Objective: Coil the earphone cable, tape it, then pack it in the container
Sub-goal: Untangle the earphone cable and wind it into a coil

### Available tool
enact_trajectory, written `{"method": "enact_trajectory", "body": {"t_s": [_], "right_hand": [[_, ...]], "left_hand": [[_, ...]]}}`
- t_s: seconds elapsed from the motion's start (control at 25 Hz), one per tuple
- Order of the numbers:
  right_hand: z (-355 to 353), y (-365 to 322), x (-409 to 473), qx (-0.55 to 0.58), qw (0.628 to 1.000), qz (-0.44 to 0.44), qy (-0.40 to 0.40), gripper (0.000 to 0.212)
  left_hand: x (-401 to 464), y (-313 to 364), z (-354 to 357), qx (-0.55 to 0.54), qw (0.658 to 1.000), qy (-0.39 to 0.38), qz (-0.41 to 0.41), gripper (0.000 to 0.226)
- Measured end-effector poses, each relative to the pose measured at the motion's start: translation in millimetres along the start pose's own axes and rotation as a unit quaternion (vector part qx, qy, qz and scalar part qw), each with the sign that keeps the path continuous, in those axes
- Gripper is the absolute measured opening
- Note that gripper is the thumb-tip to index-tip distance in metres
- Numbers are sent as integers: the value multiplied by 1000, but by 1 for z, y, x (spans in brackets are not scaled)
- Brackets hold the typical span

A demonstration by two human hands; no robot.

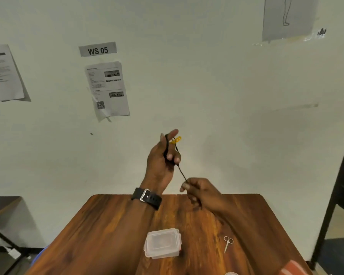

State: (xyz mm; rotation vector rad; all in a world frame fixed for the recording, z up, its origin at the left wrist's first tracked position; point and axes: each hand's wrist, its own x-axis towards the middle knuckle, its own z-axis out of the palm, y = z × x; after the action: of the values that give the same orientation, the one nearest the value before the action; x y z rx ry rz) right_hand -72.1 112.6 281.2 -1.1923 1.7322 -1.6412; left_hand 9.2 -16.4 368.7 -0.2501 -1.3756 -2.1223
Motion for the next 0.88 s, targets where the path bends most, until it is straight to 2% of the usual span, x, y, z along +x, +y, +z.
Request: {"method": "enact_trajectory", "body": {"t_s": [0.04, 0.12, 0.16, 0.24, 0.28, 0.32, 0.36, 0.44, 0.48, 0.52, 0.6, 0.68, 0.76, 0.88], "right_hand": [[7, 6, -9, 5, 999, 11, -30, 24], [12, 1, -21, 13, 997, 28, -71, 21], [10, -7, -23, -10, 996, 30, -80, 20], [2, -26, -19, -137, 988, 7, -75, 20], [-4, -34, -14, -215, 974, -21, -71, 21], [-10, -42, -9, -279, 957, -48, -66, 20], [-18, -49, -3, -313, 946, -66, -50, 19], [-36, -59, 10, -307, 947, -96, 1, 13], [-43, -63, 17, -278, 954, -106, 22, 11], [-47, -62, 23, -241, 964, -108, 39, 10], [-45, -52, 32, -140, 984, -82, 69, 14], [-33, -31, 36, -18, 995, -14, 93, 28], [-16, -10, 37, 66, 991, 62, 97, 39], [1, 9, 30, 208, 963, 152, 78, 49]], "left_hand": [[8, 2, -6, 72, 996, 51, 24, 43], [16, -3, -22, 252, 962, 90, 46, 37], [14, -10, -31, 369, 924, 91, 53, 37], [6, -30, -47, 595, 797, 66, 81, 37], [0, -38, -51, 650, 755, 40, 77, 35], [-6, -45, -54, 652, 757, 12, 52, 34], [-11, -50, -56, 603, 797, -25, 10, 34], [-22, -55, -54, 400, 909, -77, -90, 43], [-25, -58, -53, 282, 946, -84, -133, 48], [-28, -59, -51, 166, 967, -89, -172, 52], [-27, -61, -47, -22, 967, -119, -223, 57], [-25, -65, -43, -145, 952, -137, -233, 53], [-24, -72, -45, -233, 941, -116, -217, 49], [-23, -89, -61, -339, 916, -81, -200, 45]]}}
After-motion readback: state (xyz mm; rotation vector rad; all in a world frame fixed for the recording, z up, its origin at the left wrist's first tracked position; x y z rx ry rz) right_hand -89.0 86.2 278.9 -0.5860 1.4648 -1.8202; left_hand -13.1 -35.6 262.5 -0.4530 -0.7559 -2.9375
